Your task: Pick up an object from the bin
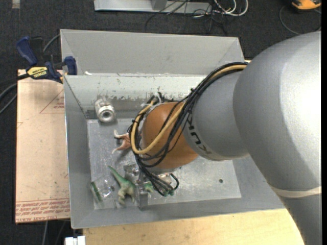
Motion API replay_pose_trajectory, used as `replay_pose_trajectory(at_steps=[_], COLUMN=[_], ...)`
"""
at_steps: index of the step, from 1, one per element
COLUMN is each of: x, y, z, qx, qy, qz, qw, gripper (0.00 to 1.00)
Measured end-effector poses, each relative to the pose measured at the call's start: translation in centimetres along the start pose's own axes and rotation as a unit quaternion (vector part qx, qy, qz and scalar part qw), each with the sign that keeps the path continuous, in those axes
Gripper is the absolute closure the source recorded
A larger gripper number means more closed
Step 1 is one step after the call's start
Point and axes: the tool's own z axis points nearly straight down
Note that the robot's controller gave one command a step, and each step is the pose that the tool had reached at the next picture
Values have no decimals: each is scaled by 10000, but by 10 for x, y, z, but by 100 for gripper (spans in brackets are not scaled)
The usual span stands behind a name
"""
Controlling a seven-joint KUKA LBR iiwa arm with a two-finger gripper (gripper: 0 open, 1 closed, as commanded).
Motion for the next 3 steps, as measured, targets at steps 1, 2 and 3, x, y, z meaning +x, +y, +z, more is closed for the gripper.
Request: replay_pose_trajectory(at_steps=[1,2,3], x=[-10,-20,-12], y=[27,36,35], z=[1,1,1], qx=[-9,9,-27], qy=[-30,5,-47], qz=[136,370,1792], qw=[9999,9993,9838], gripper=[100,100,100])
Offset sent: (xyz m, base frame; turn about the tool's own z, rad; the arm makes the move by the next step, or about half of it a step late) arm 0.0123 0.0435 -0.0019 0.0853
